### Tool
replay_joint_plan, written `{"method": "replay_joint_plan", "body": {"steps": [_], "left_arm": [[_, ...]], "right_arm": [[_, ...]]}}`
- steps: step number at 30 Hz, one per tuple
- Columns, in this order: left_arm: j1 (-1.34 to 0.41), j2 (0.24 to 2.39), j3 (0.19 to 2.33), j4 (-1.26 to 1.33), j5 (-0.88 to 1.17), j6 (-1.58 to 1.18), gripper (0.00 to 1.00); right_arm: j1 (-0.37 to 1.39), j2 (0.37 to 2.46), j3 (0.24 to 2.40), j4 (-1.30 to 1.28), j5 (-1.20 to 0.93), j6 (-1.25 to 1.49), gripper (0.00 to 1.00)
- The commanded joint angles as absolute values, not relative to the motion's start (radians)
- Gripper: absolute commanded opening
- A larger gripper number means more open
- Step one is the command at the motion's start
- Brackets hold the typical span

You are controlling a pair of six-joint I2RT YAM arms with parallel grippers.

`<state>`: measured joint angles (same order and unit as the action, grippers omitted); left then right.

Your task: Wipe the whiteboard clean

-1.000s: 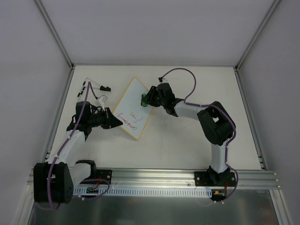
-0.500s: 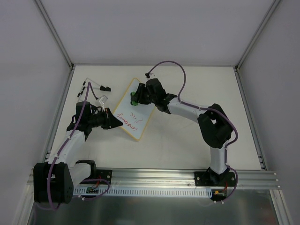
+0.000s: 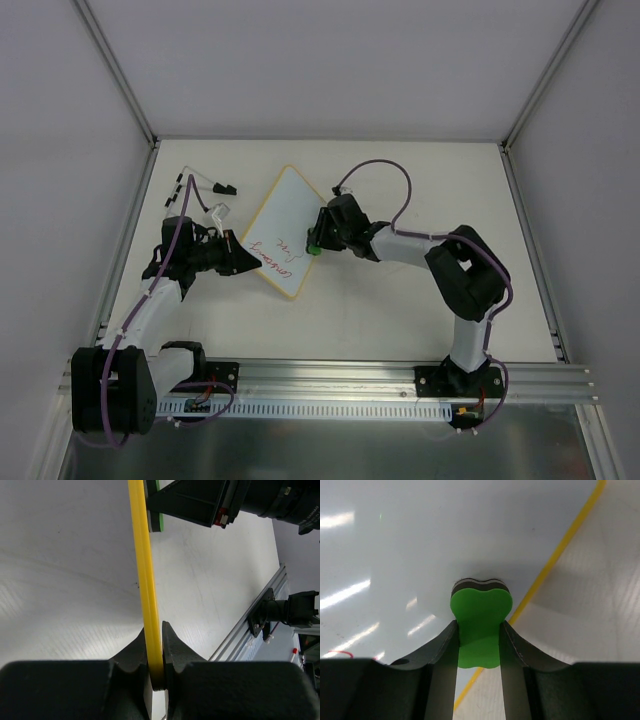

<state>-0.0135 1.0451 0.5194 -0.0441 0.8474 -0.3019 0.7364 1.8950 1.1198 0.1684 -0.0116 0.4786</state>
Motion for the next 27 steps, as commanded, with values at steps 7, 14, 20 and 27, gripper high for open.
{"method": "replay_joint_plan", "body": {"steps": [7,14,20,27], "left_arm": [[-0.032,1.037,0.554,0.026,0.974,-0.276,0.0],[-0.032,1.028,0.552,0.026,0.951,-0.265,0.0],[-0.031,1.025,0.557,0.025,0.933,-0.258,0.0],[-0.032,1.006,0.546,0.023,0.934,-0.265,0.0]], "right_arm": [[0.914,1.848,1.301,0.169,0.024,0.514,0.0],[0.959,1.858,1.33,0.184,0.118,0.538,0.0],[0.93,1.839,1.175,0.242,0.173,0.567,0.0],[0.887,1.853,1.006,0.307,0.179,0.562,0.0]]}}
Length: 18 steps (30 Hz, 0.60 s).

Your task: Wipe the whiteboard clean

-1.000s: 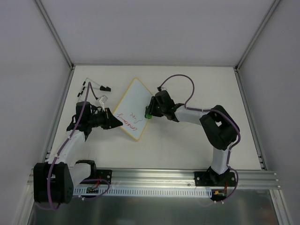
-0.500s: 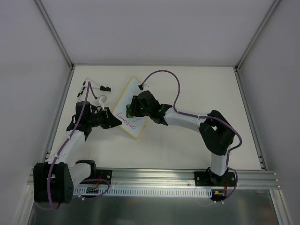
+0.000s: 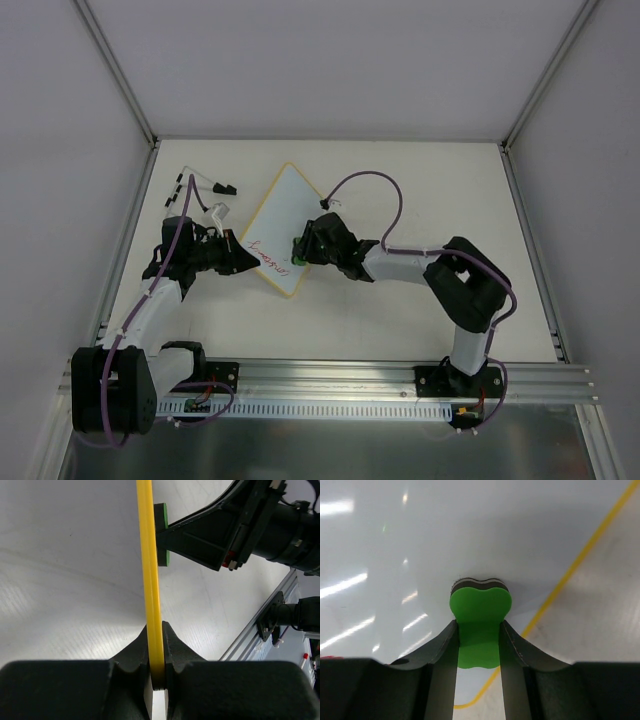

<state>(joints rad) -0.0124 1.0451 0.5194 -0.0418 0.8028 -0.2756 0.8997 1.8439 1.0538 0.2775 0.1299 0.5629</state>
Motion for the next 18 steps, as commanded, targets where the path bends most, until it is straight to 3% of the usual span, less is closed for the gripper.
{"method": "replay_joint_plan", "body": {"steps": [1,8,18], "left_arm": [[-0.032,1.009,0.546,0.021,0.936,-0.267,0.0],[-0.032,1.028,0.552,0.023,0.954,-0.268,0.0],[-0.044,1.025,0.546,0.021,0.945,-0.27,0.0]], "right_arm": [[0.882,1.856,1.002,0.31,0.176,0.561,0.0],[0.882,1.881,1.014,0.433,0.115,0.549,0.0],[0.989,1.873,1.195,0.469,0.138,0.58,0.0]]}}
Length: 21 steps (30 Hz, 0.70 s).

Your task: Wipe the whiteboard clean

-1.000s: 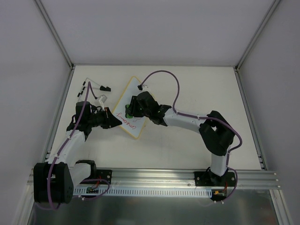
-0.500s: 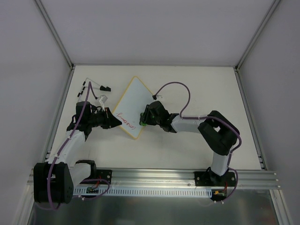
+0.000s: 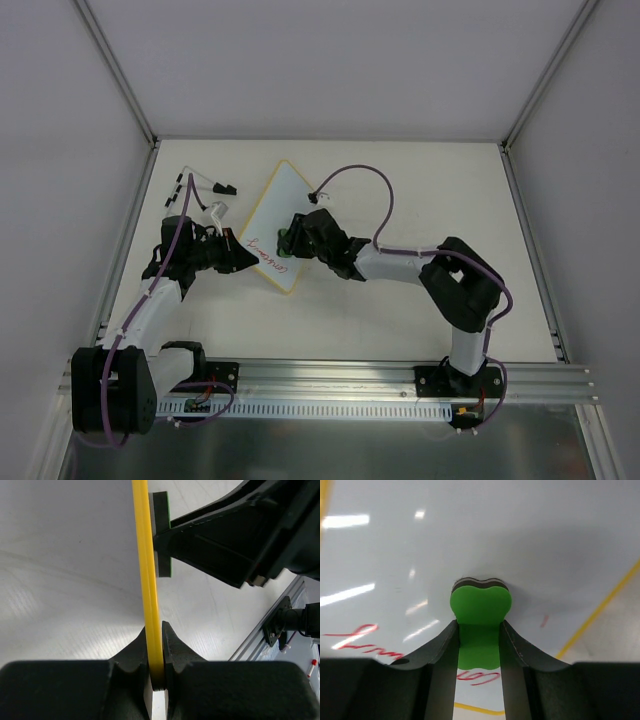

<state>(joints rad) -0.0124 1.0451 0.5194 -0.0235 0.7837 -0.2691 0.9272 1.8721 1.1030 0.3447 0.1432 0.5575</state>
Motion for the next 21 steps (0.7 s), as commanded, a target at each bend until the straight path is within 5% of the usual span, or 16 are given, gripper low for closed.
{"method": "replay_joint_plan", "body": {"steps": [1,9,21], "left_arm": [[-0.044,1.023,0.546,0.021,0.943,-0.27,0.0],[-0.048,1.026,0.549,0.021,0.931,-0.265,0.0],[-0.048,1.029,0.551,0.021,0.931,-0.268,0.0]], "right_arm": [[0.999,1.876,1.209,0.474,0.135,0.58,0.0],[1.029,1.896,1.263,0.471,0.141,0.558,0.0],[0.953,1.873,0.968,0.472,0.216,0.589,0.0]]}}
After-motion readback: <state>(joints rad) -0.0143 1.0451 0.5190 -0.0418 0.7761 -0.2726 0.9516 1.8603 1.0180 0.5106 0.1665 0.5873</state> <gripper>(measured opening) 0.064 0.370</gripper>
